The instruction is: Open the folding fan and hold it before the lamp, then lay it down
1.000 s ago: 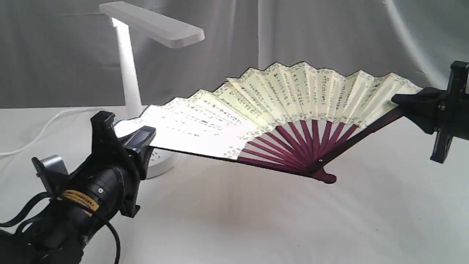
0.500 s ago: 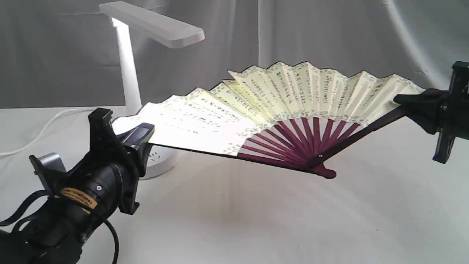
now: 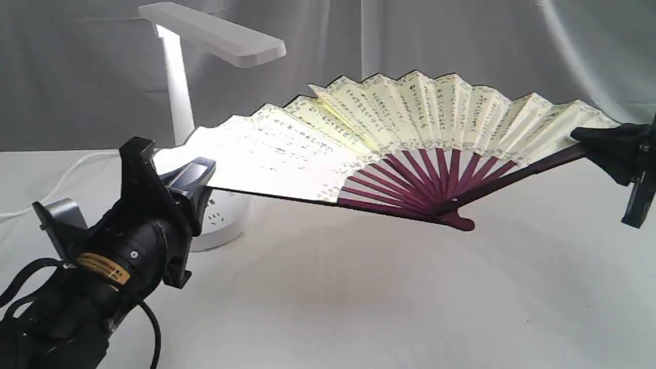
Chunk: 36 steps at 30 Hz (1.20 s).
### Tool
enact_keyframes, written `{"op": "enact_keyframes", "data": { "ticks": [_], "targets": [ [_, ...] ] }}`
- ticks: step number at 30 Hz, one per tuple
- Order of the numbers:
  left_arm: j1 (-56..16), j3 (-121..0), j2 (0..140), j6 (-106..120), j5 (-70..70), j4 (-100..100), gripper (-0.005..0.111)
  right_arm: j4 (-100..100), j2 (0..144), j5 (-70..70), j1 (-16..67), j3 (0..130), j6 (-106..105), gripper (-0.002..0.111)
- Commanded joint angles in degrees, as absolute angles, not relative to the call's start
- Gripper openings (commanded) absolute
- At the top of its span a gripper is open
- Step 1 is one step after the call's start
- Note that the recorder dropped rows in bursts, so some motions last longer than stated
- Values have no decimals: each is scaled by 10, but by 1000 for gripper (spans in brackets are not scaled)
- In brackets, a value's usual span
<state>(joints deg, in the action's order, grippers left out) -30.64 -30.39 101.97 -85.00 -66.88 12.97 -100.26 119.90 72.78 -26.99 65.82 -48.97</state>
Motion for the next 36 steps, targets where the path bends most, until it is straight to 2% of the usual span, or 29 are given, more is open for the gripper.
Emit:
{"op": "enact_keyframes", "data": {
  "ticks": [1,9,20,36],
  "targets": [
    [-303,-302,1006,-864,-700,165,0,-996,1197,694,-289,661,-514,0],
    [-303,-302,1006,-864,-700,160,0,-983,1197,700,-328,661,-514,0],
    [-303,-298,995,-864,-700,154,0,-965,1197,700,-327,661,-509,0],
    [-303,-213,900,-848,-700,206,0,-984,1175,700,-324,643,-491,0]
  ]
}}
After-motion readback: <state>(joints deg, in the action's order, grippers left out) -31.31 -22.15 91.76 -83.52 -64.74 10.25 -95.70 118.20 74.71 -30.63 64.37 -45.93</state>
